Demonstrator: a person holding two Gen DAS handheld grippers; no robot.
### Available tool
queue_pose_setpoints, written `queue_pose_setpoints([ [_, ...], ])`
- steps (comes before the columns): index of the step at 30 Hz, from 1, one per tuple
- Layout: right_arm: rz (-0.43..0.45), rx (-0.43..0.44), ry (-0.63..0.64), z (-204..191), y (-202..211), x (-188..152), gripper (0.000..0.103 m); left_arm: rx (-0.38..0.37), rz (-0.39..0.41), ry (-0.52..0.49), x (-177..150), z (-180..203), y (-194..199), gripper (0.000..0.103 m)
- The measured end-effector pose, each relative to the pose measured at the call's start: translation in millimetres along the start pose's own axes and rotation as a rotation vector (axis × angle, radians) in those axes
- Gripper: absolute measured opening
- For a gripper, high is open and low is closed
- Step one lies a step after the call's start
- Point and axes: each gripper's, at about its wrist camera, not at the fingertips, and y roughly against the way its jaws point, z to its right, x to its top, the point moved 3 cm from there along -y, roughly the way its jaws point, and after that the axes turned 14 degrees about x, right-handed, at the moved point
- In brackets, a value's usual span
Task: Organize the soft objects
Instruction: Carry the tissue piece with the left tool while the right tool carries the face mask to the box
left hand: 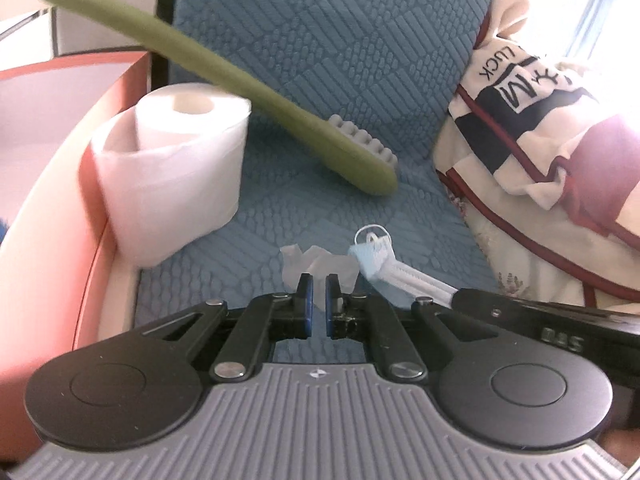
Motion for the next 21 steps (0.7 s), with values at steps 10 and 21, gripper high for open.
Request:
queue_pose_setpoints([
  [10, -0.07, 0.002, 0.07, 5, -29, 2, 0.058, 0.03, -0.016, 0.033, -6, -12, 2, 0.007],
  [21, -0.189, -0.066, 0.205, 0, -62, -13, 0.054, 0.044, -0.029, 0.05, -5, -21, -4, 0.007],
])
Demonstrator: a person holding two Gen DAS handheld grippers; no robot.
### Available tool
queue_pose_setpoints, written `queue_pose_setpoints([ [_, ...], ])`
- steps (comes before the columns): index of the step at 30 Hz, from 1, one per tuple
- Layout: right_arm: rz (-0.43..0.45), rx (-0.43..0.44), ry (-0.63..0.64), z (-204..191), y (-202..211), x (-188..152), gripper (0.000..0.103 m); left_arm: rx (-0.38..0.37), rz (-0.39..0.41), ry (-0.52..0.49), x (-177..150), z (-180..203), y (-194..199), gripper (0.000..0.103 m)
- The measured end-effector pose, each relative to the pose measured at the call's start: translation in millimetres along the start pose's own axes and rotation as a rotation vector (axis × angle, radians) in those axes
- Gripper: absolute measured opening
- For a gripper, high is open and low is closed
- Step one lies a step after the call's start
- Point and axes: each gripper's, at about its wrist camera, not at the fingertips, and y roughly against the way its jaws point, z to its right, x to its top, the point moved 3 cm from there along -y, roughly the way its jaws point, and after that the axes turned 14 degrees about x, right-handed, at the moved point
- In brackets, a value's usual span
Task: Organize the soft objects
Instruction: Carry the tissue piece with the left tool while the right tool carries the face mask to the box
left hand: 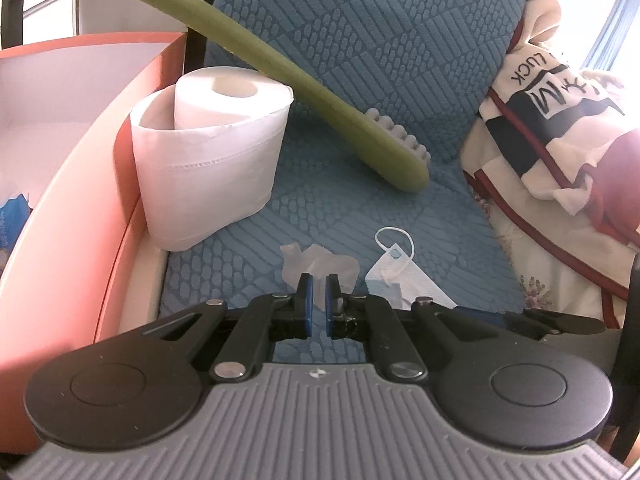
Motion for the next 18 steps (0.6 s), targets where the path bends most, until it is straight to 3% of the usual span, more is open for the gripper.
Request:
queue_pose_setpoints([
  [1, -0.005, -0.015, 0.013, 1, -1, 1, 0.042, 0.0, -0.001, 0.002, 0, -1, 0, 0.007],
  [5, -0.015, -0.016, 0.031, 2, 0, 1, 0.014, -0.002, 0.0, 0.007, 2, -2, 0, 0.007],
  [9, 0.0, -0.017, 0.013, 3, 4, 1, 0.008, -0.007, 0.004, 0.011, 4, -2, 2, 0.007],
  [18, 0.101, 0.001, -0.028, -1, 42, 10, 0.008, -0.043, 0.039, -0.028, 9, 0, 24, 0.007],
])
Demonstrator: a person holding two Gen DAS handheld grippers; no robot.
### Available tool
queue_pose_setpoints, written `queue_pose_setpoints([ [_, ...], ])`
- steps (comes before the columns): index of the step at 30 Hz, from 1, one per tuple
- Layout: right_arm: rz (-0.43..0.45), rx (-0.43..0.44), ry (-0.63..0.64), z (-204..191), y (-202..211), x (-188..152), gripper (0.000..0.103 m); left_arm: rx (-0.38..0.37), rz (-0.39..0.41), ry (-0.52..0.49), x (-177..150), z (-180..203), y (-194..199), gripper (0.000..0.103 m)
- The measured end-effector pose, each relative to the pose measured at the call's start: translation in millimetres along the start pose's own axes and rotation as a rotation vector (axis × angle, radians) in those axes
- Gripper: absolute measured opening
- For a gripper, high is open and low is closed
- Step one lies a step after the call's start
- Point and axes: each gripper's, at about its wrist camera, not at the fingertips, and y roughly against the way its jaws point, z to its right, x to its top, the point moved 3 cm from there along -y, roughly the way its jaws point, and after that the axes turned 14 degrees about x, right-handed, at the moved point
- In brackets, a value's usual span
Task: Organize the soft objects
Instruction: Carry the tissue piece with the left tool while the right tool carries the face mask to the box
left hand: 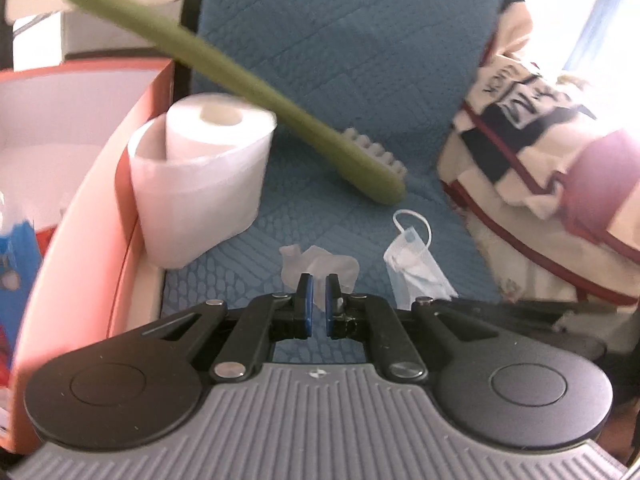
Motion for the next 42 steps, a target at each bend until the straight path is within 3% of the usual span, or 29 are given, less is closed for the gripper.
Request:
queue_pose_setpoints([
  [14, 0.109, 0.046, -0.071, -31, 75, 4, 0.008, -0.062, 0.045, -0.005, -1, -5, 76, 0.007],
  [22, 0.134, 0.067, -0.055, -64, 107, 1, 0.008, -0.058, 0.085, -0.003, -1, -9, 122, 0.007],
  [34, 0.142, 0.108, 0.009, -115, 108, 14, 0.008, -0.033, 0.106, 0.068, 3, -58, 152, 0.007],
  [42, 0.098, 0.2, 0.064, -167, 90, 15, 0.008, 0.034, 0.128, 0.119, 5, -105, 173, 0.007],
])
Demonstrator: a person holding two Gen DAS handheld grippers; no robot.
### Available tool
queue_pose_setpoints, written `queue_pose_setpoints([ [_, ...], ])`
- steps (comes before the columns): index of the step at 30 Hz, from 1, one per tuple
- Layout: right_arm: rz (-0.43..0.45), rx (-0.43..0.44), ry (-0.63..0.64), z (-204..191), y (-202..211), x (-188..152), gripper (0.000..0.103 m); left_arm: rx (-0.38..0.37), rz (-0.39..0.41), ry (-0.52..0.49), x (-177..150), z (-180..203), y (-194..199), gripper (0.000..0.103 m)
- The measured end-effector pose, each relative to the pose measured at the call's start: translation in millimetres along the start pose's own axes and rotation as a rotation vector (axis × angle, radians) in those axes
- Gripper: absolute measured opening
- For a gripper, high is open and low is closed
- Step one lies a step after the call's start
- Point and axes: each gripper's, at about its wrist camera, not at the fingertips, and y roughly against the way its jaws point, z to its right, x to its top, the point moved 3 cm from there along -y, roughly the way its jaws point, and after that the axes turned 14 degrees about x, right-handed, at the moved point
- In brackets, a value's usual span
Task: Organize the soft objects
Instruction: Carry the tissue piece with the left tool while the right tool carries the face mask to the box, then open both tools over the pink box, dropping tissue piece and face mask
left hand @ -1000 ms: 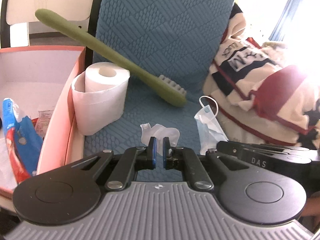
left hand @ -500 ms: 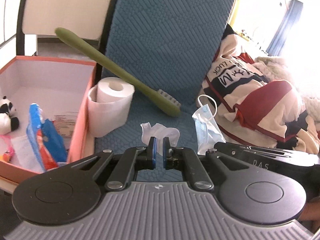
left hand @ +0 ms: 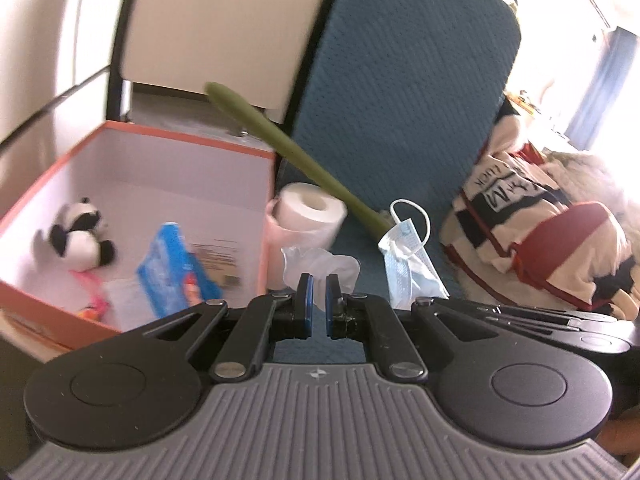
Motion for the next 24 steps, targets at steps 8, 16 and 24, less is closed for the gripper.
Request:
queue_pose_setpoints([
  [8, -0.058, 0.128, 0.081, -65, -32, -1, 0.008, 0.114, -0.025, 0.056, -2, -67, 19, 0.007],
  [16, -0.094, 0.195, 0.126, -110, -59, 3, 0.008, 0.196, -0.016, 0.109, 8, -128, 40, 0.007],
  [24, -0.112, 0.196, 0.107, -126, -101, 23, 0.008, 0.201, -0.027, 0.132, 28, -159, 20, 0.007],
])
